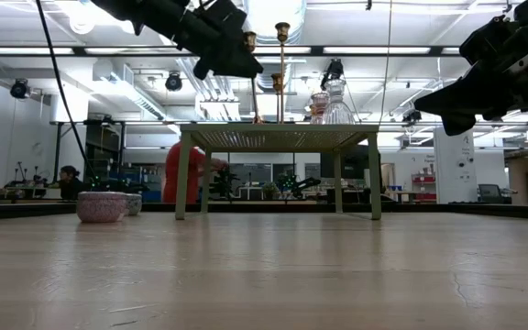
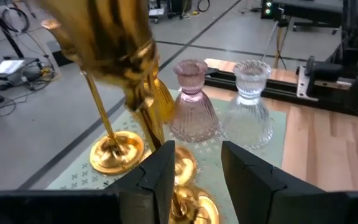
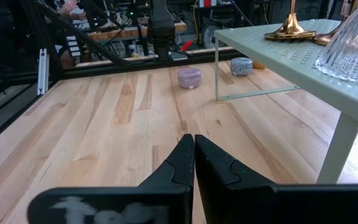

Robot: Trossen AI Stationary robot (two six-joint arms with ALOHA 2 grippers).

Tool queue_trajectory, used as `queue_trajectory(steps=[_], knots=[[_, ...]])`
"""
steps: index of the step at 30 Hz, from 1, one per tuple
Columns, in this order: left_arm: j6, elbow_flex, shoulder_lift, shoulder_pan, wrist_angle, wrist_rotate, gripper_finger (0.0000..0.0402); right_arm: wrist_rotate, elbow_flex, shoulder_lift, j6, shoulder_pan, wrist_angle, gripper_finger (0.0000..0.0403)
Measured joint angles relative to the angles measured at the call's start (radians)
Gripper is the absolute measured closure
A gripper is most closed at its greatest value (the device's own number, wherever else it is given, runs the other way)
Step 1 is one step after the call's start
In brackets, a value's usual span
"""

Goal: Pick & Place candle stick holders
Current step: Put the gold candle holder on the shelf

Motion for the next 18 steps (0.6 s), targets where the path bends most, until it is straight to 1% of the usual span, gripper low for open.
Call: queue_trajectory(steps=[4,9,11,14,18], knots=[[0.002,0.0,0.0,-0.003,-0.022,0.036,0.0266,0.0,0.0,0.0,0.0,0.0,0.0,0.0394],[0.026,-0.003,0.0,-0.003,-0.053,0.054,0.0266,0.0,0.0,0.0,0.0,0.0,0.0,0.0394],[0.041,-0.012,0.0,-0.003,-0.056,0.048,0.0266,0.0,0.0,0.0,0.0,0.0,0.0,0.0394],[0.083,-0.019,0.0,-0.003,-0.081,0.003,0.0266,0.0,0.0,0.0,0.0,0.0,0.0,0.0394],[0.15,-0.03,0.0,-0.009,-0.086,-0.01,0.0266,0.0,0.0,0.0,0.0,0.0,0.0,0.0394]])
